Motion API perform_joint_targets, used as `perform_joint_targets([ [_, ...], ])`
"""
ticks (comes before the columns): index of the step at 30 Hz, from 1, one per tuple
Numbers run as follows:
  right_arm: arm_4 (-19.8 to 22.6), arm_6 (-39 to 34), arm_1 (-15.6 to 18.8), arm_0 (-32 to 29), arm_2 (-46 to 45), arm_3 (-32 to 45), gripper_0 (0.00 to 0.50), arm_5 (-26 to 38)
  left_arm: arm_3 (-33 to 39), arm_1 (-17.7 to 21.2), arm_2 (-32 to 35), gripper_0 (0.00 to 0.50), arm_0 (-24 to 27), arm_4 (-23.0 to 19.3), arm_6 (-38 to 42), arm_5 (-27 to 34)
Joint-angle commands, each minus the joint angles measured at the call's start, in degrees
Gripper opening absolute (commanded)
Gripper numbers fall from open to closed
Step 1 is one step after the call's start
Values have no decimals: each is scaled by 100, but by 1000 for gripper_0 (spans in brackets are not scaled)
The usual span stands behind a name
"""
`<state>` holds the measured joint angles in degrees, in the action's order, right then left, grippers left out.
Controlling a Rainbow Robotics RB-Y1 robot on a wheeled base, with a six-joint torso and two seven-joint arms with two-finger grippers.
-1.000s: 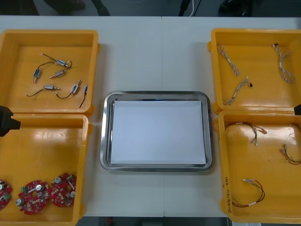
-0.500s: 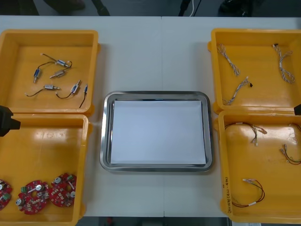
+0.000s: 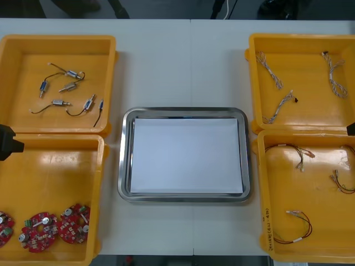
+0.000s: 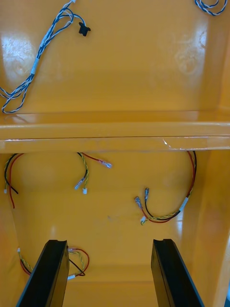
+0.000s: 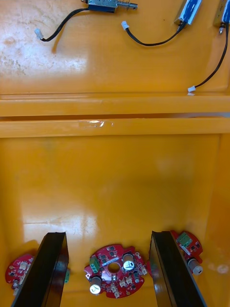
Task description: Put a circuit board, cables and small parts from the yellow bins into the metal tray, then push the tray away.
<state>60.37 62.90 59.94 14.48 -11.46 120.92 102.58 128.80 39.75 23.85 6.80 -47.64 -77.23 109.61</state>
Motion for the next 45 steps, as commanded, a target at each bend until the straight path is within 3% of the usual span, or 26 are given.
perform_joint_targets([
  [1,62,231,61,90,-173,46,500,-2,136,252,67,500,-74,26,604,39],
  [16,45,135,-176,-323,-199,204,500,-19,39,279,-38,500,-109,-97,542,39],
  [21,-193,12,-273,-780,-199,643,500,-327,39,393,-38,500,-267,-202,323,39],
  [30,-852,-155,-897,-1439,-199,1250,500,-520,39,621,-12,500,-689,-299,-539,39],
  [36,-913,-208,-1354,-1852,-199,1399,500,-546,39,806,23,500,-1093,-396,-1172,-326],
  [45,-1423,-261,-1424,-2178,205,1514,500,-538,39,1070,103,500,-1867,-607,-1804,-1267],
])
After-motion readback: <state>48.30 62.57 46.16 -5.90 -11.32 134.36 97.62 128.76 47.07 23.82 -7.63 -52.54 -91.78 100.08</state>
